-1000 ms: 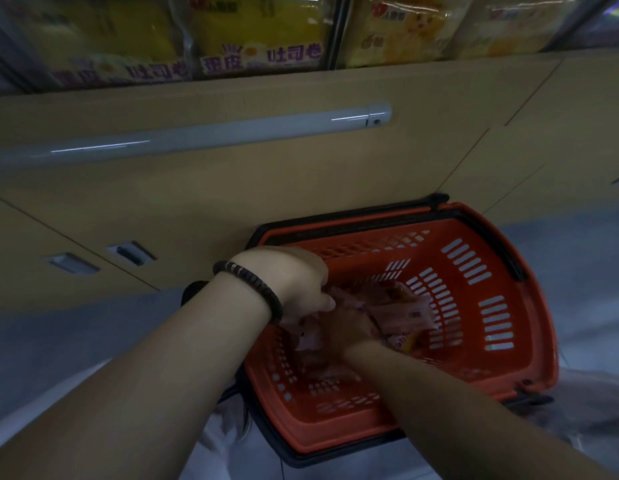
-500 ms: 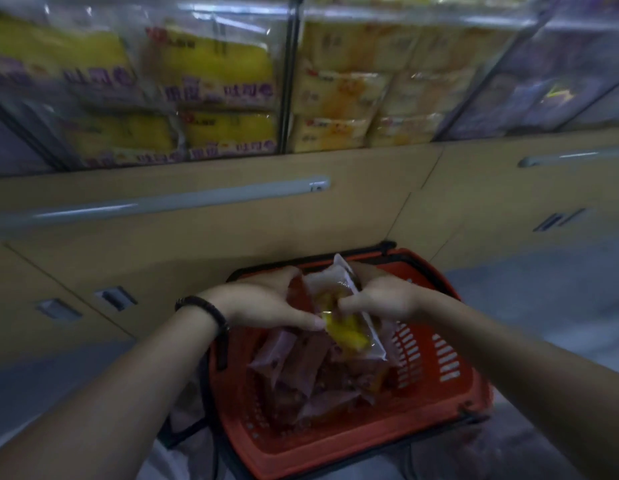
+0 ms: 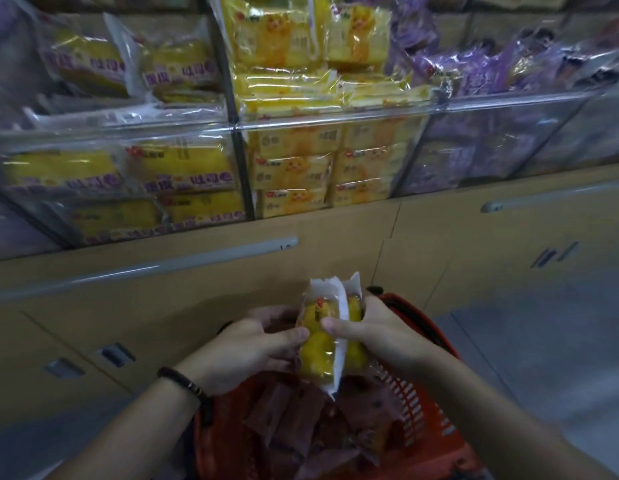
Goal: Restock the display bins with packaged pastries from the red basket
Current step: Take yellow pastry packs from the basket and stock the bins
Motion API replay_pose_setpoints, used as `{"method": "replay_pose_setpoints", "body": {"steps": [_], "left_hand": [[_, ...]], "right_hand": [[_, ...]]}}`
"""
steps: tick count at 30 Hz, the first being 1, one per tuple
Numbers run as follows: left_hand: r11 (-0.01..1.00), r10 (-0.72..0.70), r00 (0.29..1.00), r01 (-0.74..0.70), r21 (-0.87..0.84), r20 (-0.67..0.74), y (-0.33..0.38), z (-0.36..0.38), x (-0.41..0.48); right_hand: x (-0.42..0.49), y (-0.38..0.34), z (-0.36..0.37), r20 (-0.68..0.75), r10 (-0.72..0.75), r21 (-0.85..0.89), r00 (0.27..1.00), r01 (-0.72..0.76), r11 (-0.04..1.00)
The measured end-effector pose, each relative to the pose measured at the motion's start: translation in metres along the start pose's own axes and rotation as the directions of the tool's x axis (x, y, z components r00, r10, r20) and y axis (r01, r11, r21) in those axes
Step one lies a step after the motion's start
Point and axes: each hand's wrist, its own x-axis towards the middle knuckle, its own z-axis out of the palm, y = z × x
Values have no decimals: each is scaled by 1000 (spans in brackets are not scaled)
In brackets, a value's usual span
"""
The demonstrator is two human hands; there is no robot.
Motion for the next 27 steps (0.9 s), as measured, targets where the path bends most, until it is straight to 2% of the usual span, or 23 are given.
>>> {"method": "replay_pose_setpoints", "body": {"steps": [4,6,15,18,21,24,27], "left_hand": [[983,22,1000,-23,-184,-8,3,-8,6],[971,36,999,-41,-236,-25,3,-11,10],[978,46,995,-62,-199,-86,5,-12,10],[976,78,985,-107,-190,-155,8,-13,6],[957,114,966,-170,-236,-234,10,-11,1],[934,118,951,-205,-293,-287,13,-7,-5],[932,150,932,-244,-266,-329,18,-3,-12]], "right_hand": [[6,-2,-13,-15,29,237,999,-25,971],[8,-5,-24,-50,26,279,998,-11,960],[2,-8,-50,-108,67,289,992,-33,957],[-5,-12,-55,-48,15,215,999,-4,977],[-14,-16,-53,8,-24,218,1000,22,976],[-23,-16,-44,26,-28,176,999,23,984],[-30,-18,-32,52,-57,144,997,49,988]]}}
